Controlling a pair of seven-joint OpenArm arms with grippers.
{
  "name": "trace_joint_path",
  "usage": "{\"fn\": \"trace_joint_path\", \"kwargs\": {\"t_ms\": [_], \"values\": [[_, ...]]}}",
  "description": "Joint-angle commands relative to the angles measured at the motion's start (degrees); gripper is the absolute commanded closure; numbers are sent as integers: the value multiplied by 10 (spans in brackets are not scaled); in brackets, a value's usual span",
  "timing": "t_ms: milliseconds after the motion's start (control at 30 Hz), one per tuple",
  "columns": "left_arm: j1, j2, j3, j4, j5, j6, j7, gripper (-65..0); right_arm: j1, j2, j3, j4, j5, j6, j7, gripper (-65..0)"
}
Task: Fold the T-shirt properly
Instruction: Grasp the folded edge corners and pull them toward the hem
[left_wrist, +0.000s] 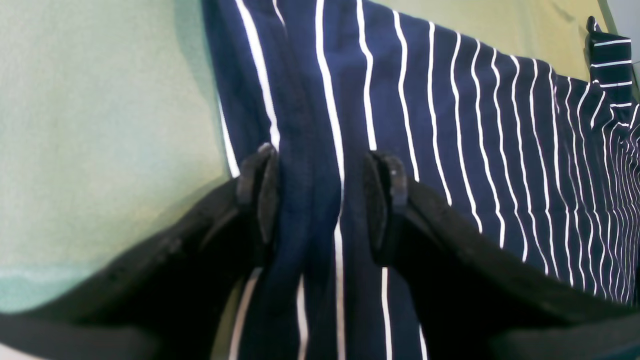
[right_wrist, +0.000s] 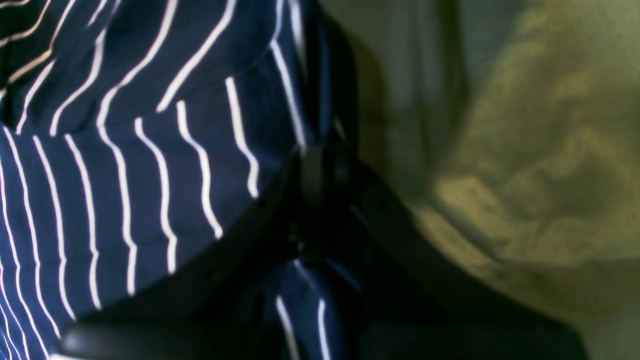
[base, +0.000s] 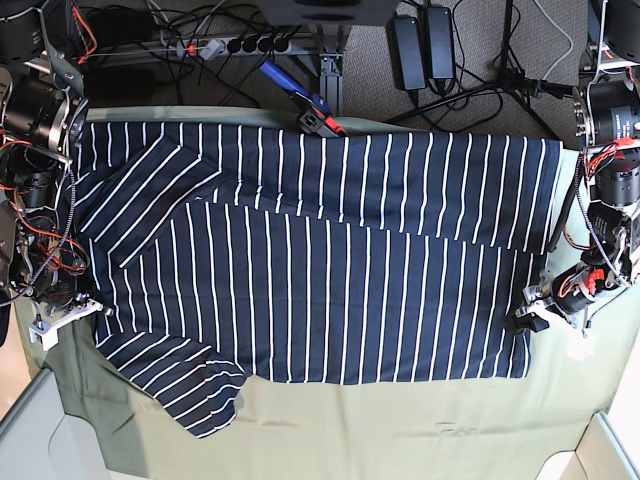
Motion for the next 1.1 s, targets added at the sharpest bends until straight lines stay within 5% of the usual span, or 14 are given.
{"fn": "trace_joint_path", "kwargs": {"t_ms": [0, 200, 367, 533, 700, 1067], "values": [[-16, -8, -3, 8, -5, -4, -8, -298, 16, 11, 1, 11, 5, 25, 7, 0], [-16, -8, -3, 8, 49, -6, -29, 0, 16, 11, 1, 11, 5, 25, 7, 0], [-16, -24, -3, 13, 42, -39, -51, 0, 16, 11, 1, 11, 5, 29, 4, 0], [-9, -55, -3, 49, -14, -39, -8, 0, 15, 21, 1, 13, 9, 31, -37, 0], [19, -82, -3, 94, -74, -39, 52, 0, -3, 49, 1, 27, 83, 53, -61, 0], [115, -105, -3, 212, -140, -39, 108, 0, -132, 83, 10, 208, 139, 54, -109, 0]]}}
